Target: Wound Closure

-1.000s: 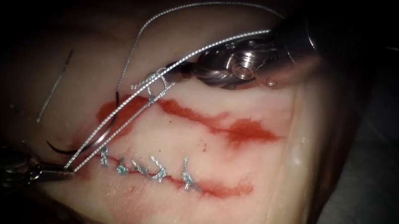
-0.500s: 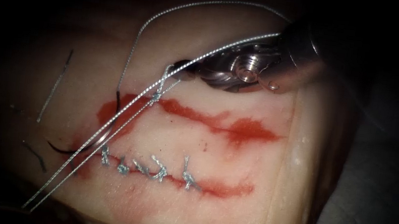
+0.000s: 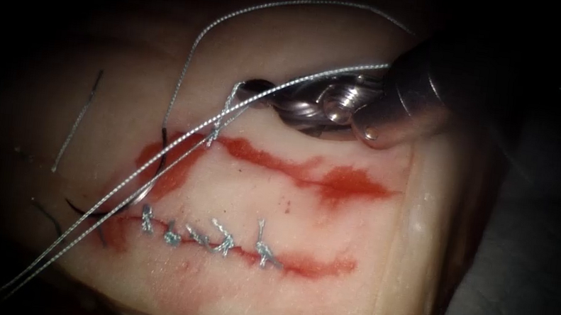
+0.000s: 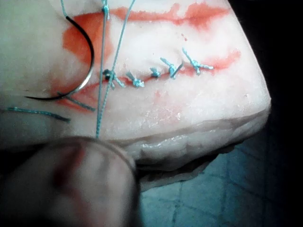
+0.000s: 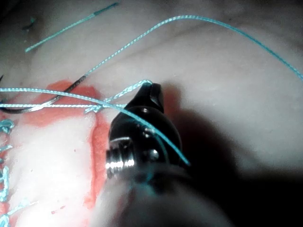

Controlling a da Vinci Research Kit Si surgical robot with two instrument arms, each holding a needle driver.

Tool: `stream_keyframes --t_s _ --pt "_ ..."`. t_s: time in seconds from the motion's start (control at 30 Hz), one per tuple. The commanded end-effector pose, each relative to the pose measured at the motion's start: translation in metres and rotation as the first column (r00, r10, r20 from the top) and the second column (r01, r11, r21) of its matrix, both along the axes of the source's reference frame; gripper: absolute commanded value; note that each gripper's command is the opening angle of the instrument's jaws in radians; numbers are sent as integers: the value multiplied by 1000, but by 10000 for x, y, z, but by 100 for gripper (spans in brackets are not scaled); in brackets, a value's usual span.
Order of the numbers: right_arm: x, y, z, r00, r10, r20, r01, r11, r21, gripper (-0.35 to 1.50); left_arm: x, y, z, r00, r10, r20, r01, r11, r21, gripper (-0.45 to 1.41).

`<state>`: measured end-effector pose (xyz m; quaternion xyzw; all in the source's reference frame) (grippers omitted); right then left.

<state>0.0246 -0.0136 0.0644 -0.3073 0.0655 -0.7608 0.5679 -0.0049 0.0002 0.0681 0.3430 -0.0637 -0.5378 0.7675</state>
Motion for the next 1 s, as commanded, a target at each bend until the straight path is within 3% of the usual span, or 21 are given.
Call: stream_keyframes --t_s 0.03,0.13,0.2,0.3,0.5,0.73,1.0 --pt "11 -2 2 999 39 2 -39 999 15 -35 -7 -3 6 1000 3 3 -3 1000 8 -45" --pt "10 0 2 990 140 19 -141 989 50 -35 -6 -6 4 1000 9 6 -9 1000 20 -45" --pt "9 2 2 972 235 12 -235 967 97 -35 -3 -6 2 1000 10 5 -10 1000 29 -45" --pt "7 0 1 937 342 68 -347 933 91 -35 0 -5 1 1000 20 5 -20 999 41 -45" --pt "5 0 2 931 352 100 -361 927 99 -35 2 -6 0 1000 31 -7 -30 998 55 -45" --pt "-12 2 10 958 262 120 -269 962 44 -35 13 -11 -1 999 44 -22 -43 996 81 -45" --pt "-20 -4 18 964 236 119 -242 970 38 -35 28 -17 -2 995 69 -69 -63 993 97 -45"
